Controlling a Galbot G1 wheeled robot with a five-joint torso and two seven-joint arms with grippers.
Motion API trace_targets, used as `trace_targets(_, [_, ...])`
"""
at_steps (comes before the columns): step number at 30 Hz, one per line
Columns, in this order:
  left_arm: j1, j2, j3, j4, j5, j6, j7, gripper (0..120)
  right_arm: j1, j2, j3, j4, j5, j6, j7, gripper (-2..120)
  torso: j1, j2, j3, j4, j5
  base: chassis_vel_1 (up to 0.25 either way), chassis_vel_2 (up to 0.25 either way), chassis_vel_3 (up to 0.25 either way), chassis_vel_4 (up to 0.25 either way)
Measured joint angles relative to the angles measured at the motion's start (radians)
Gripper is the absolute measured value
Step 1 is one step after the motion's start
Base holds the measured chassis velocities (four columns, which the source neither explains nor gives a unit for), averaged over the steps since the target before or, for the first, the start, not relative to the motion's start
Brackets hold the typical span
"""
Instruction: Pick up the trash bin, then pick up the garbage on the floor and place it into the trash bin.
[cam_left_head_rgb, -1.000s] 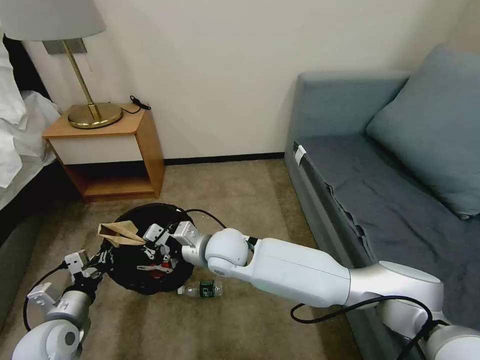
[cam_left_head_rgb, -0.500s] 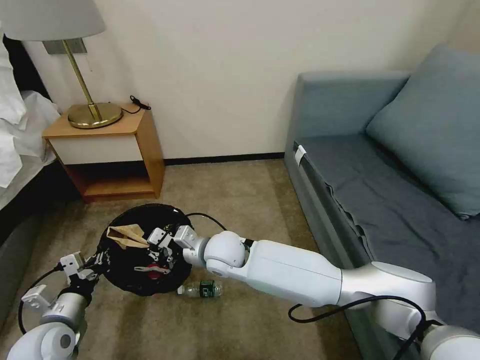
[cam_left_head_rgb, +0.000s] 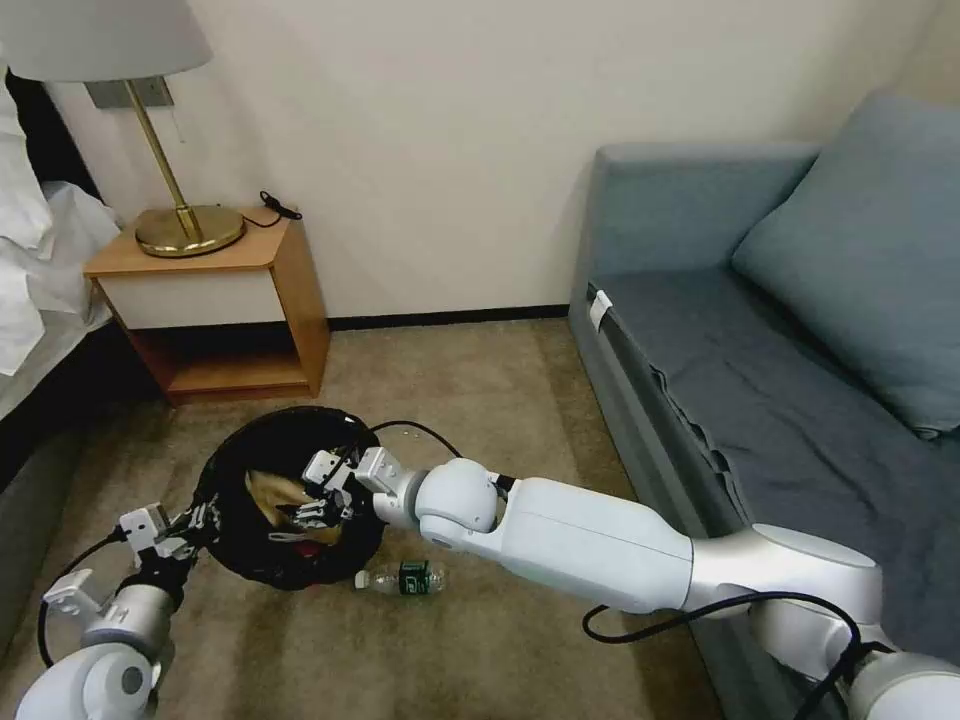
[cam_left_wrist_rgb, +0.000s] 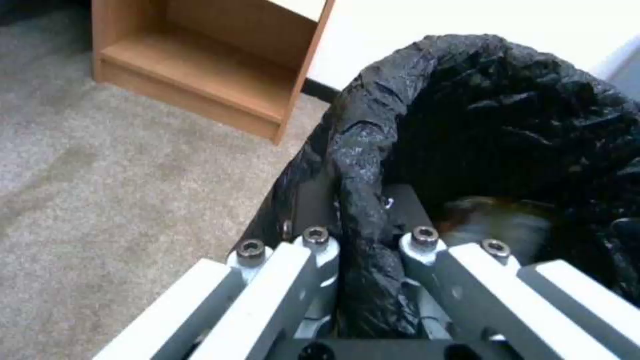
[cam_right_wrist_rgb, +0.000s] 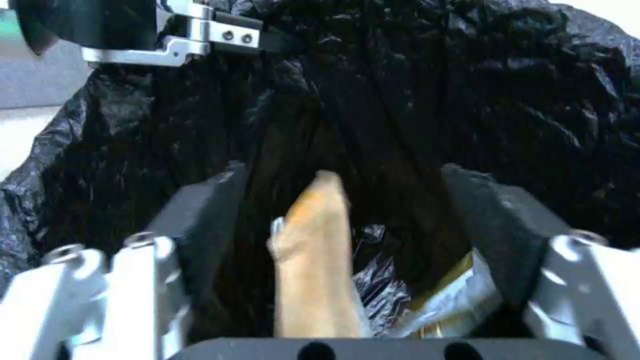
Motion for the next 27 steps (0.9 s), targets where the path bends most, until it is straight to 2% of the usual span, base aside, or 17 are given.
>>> trace_targets(2, [-0.001,0.000,0.000,0.000,0.000,0.000,0.000,5,0.000,0.001,0.000,-0.001,0.000,0.000,0.000,85,0.000,0.000,0.000,0.0000,0.0000,0.000,0.000,0.000,0.000])
trace_targets(5, [-0.003,0.002,-0.003,0.005,-0.003,0.000,0.000,5,-0.001,0.002,0.000,-0.006,-0.004,0.004,-0.001,98,0.000,0.000,0.000,-0.0001,0.0000,0.000,0.000,0.000,0.000])
trace_targets(14, [-0.006,0.010,-0.017,0.021,-0.009,-0.002,0.000,5,0.003,0.002,0.024,-0.013,-0.029,0.022,-0.015,100,0.000,0.000,0.000,-0.0001,0.0000,0.000,0.000,0.000,0.000])
trace_targets(24, [-0.002,0.044,-0.098,0.095,-0.001,-0.024,0.012,5,0.007,-0.046,0.087,-0.035,-0.052,0.052,-0.052,100,0.000,0.000,0.000,0.0000,0.0000,0.000,0.000,0.000,0.000])
trace_targets(27, [-0.003,0.046,-0.113,0.115,0.006,-0.031,-0.011,5,-0.001,-0.066,0.086,-0.062,-0.053,0.061,-0.072,100,0.000,0.000,0.000,-0.0001,-0.0001,0.000,0.000,0.000,0.000])
